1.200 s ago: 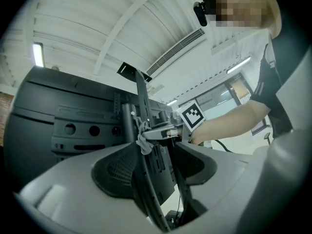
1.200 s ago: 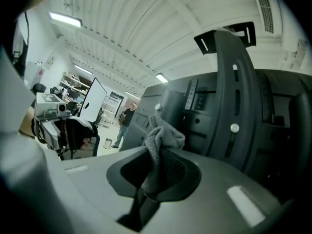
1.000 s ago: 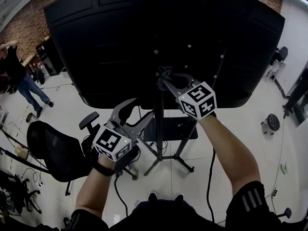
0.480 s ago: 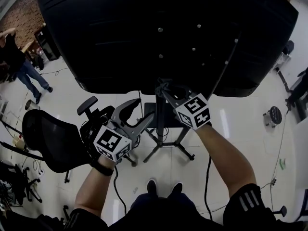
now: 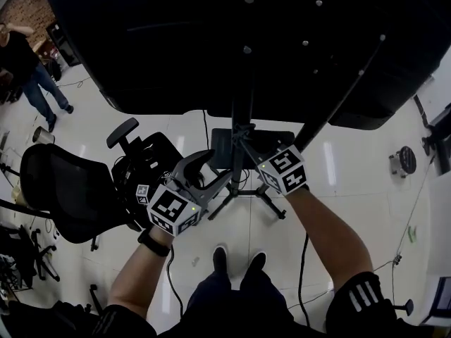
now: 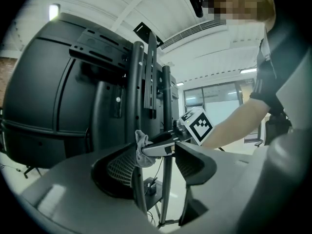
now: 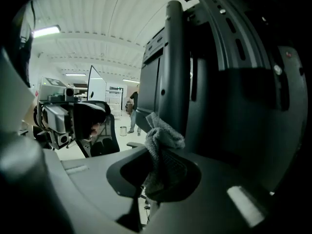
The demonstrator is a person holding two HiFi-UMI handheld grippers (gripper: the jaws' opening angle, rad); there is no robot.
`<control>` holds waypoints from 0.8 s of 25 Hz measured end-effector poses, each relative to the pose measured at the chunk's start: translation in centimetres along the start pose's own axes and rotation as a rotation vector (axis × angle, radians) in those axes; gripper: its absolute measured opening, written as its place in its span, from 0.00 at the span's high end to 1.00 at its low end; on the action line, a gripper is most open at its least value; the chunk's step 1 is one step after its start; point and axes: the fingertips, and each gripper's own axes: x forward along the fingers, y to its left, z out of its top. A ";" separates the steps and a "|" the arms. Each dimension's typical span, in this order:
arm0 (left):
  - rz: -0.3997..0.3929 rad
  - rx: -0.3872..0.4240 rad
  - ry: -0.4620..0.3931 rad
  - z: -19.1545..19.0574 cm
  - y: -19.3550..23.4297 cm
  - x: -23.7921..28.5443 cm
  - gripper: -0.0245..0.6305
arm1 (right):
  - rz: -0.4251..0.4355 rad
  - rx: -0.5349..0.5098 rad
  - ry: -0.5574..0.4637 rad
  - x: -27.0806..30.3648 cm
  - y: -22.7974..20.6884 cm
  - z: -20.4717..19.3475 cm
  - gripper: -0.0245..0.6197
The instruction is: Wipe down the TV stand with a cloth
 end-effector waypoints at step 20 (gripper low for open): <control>-0.006 -0.176 0.194 -19.8 0.4 3.6 0.55 | 0.071 0.108 0.288 7.4 2.8 -23.2 0.90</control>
